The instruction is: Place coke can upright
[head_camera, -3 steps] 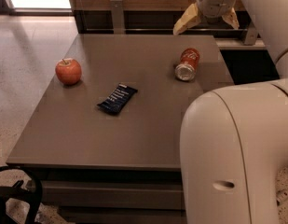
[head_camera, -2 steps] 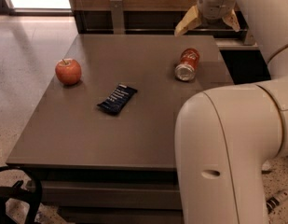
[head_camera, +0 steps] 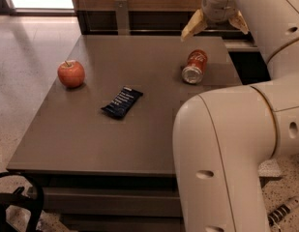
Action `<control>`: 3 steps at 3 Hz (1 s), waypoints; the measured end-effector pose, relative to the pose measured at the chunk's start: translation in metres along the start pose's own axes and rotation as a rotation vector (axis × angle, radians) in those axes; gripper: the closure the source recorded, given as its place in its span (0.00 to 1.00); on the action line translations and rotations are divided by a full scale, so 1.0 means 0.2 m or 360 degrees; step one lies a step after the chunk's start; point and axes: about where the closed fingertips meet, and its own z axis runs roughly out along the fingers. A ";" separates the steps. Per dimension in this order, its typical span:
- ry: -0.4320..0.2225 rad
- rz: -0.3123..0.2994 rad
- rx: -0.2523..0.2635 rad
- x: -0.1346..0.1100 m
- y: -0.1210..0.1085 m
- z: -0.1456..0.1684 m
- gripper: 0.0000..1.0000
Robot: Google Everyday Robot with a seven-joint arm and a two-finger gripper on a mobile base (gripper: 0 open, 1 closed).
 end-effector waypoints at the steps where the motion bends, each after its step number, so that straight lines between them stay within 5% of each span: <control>1: 0.0046 0.0011 0.0001 0.04 0.01 0.03 0.00; 3: 0.0116 0.0089 -0.0040 0.19 0.04 0.08 0.00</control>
Offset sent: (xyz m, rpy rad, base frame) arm -0.0638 0.0046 -0.0345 0.0363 0.1213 -0.0706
